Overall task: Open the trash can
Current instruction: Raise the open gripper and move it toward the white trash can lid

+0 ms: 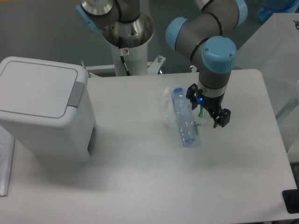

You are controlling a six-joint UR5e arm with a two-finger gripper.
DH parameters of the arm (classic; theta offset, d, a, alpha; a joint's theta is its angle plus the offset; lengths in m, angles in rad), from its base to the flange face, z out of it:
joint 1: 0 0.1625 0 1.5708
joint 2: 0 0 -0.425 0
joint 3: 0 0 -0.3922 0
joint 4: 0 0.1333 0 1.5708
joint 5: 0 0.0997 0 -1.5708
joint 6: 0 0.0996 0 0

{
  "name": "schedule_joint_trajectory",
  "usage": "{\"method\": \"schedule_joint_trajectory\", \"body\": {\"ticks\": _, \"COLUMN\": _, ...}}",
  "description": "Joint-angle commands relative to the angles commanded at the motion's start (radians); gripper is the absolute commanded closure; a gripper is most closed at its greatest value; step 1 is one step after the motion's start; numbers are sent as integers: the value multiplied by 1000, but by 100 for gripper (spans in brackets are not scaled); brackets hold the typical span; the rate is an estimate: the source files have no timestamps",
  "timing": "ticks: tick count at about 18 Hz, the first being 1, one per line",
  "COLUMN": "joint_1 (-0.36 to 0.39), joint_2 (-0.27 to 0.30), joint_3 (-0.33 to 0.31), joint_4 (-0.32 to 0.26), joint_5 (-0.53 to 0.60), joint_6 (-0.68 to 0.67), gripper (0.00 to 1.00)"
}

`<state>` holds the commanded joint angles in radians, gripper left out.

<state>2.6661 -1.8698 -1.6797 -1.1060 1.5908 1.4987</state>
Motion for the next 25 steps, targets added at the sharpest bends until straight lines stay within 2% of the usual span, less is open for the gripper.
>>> {"method": "schedule_joint_trajectory", "body": {"ticks": 2, "joint_1": 5, "joint_2": 0, "joint_3": 2, "joint_4": 0, "joint_5": -78, "joint_6": -26, "gripper": 0}}
{"method": "schedule_joint_trajectory", "body": {"ticks": 5, "joint_1": 5, "joint_2": 26, "joint_3": 8, "joint_4": 0, "joint_5": -176, "joint_6": -197, "gripper": 0}}
{"method": "schedule_joint_trajectory", "body": {"ticks": 8, "joint_1": -2, "joint_2": 35, "joint_3": 52, "joint_4": -2, "joint_5": -271, "joint_6": -345, "gripper": 0}}
{"method": "schedule_joint_trajectory", "body": {"ticks": 11, "joint_1": 0, "joint_2": 28, "joint_3": 113, "joint_4": -2, "joint_5": -452, "joint_6": -521, "gripper": 0}}
{"method": "schedule_joint_trajectory", "body": {"ticks": 13, "joint_1": -3, "joint_2": 24, "joint_3": 138, "joint_4": -2, "joint_5": -534, "joint_6": -630, "gripper": 0}}
{"method": "schedule_joint_trajectory", "body": {"ticks": 17, "joint_1": -50, "joint_2": 26, "joint_3": 190, "joint_4": -5, "joint_5": -558, "joint_6": -785, "gripper": 0}}
{"method": "schedule_joint_trajectory", "body": {"ticks": 25, "joint_1": -115, "joint_2": 44, "joint_3": 221, "joint_4": -6, "joint_5": -637, "joint_6": -1017, "gripper": 0}}
